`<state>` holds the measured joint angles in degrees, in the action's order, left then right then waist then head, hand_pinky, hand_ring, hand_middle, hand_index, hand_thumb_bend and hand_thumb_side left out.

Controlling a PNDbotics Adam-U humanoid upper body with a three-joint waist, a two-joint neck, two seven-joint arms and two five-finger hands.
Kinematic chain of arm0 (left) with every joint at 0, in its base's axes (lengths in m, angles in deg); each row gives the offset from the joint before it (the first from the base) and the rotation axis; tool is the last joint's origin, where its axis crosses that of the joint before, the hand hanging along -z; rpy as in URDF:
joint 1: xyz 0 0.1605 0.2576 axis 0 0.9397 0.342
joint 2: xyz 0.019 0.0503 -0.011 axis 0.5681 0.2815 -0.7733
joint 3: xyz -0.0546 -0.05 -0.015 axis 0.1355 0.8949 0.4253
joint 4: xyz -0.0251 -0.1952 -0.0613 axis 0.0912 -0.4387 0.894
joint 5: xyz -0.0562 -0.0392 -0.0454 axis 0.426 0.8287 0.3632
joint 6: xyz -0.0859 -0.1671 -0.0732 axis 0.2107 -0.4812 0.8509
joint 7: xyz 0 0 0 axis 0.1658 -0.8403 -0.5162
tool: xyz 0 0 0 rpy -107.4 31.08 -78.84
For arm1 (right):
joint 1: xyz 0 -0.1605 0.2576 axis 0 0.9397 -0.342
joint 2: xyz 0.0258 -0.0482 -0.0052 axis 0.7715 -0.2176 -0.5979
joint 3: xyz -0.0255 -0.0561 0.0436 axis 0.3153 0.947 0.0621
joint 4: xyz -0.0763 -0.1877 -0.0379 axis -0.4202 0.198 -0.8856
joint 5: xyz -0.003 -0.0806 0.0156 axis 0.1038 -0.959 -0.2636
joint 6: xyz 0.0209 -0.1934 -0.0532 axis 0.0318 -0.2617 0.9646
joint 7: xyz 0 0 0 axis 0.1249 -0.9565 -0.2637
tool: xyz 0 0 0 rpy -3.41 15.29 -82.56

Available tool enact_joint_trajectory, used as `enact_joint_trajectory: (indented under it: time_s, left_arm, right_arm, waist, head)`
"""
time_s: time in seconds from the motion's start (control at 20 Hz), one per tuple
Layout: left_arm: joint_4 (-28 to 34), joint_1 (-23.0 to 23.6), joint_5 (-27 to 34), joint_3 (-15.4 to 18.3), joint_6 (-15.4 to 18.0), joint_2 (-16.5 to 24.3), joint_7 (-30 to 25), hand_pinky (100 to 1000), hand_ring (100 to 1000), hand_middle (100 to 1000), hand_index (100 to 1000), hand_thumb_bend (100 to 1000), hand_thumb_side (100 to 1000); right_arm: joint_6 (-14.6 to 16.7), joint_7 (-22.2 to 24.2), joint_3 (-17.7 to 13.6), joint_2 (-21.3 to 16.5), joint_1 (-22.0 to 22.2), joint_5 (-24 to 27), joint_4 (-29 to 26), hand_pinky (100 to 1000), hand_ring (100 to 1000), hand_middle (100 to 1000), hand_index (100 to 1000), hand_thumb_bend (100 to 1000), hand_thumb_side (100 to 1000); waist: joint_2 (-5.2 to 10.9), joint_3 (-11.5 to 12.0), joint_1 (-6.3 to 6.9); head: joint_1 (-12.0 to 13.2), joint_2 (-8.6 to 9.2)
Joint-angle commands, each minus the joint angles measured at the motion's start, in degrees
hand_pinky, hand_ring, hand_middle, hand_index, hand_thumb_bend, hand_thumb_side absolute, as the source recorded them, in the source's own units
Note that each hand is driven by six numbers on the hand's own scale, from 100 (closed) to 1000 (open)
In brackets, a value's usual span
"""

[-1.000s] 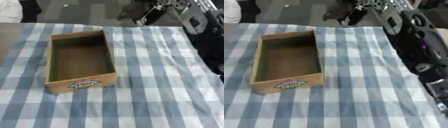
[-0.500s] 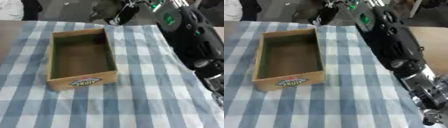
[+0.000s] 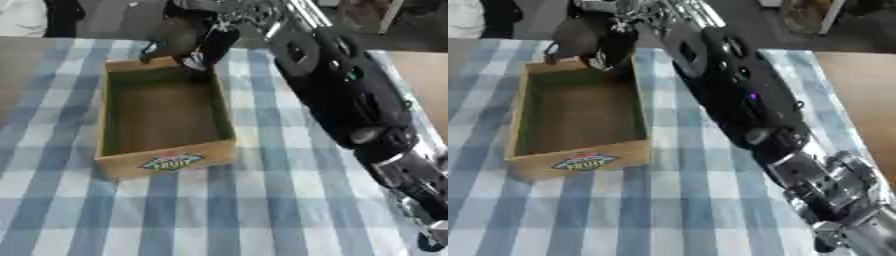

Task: Pick up objects on the table and place them in the box.

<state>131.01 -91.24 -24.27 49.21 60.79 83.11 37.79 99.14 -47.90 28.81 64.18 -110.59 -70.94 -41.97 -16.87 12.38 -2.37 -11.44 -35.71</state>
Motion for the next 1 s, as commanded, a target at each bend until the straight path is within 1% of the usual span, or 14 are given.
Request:
enact_joint_trajectory:
  time_s: [0.05, 0.45, 0.65, 0.85, 1.0]
  left_arm:
    - [1.08, -1.24, 0.48, -0.04, 0.38, 0.32, -0.04, 934, 979, 921, 946, 100, 754]
    - [1.08, -1.82, 0.56, -0.03, 0.56, 0.34, 0.25, 929, 974, 919, 944, 100, 752]
    - [1.08, -2.0, 0.57, -0.04, 0.57, 0.36, 0.38, 929, 974, 918, 944, 100, 751]
    - [1.08, -2.17, 0.57, -0.01, 0.55, 0.35, 0.49, 928, 973, 918, 943, 100, 751]
    - [1.08, -2.29, 0.55, -0.01, 0.53, 0.33, 0.57, 928, 972, 918, 943, 100, 750]
  right_arm:
    - [0.01, -0.88, -0.2, 0.85, -0.95, -2.01, 1.63, 795, 691, 252, 272, 100, 173]
    - [0.7, -3.44, -0.58, 2.38, -0.44, -6.35, 7.1, 794, 690, 253, 279, 100, 169]
    - [1.5, -4.22, -0.77, 3.14, -0.36, -7.43, 9.66, 797, 701, 279, 329, 100, 164]
    - [3.47, -3.36, -0.35, 3.74, -0.18, -7.07, 11.5, 804, 754, 401, 453, 100, 138]
    - [5.19, -2.01, -0.31, 4.08, -0.13, -6.69, 12.59, 814, 785, 449, 499, 100, 130]
  waist:
    - [0.77, 0.44, 0.19]
    - [-0.29, 1.31, -0.25]
    - [-0.7, 1.57, -0.37]
    - [-1.04, 1.74, -0.45]
    - [-1.27, 1.81, -0.51]
  head:
    - [-0.56, 0.64]
    - [-1.16, 1.41]
    - [-1.51, 1.36]
    - [-1.96, 0.8]
    - [-2.18, 0.57]
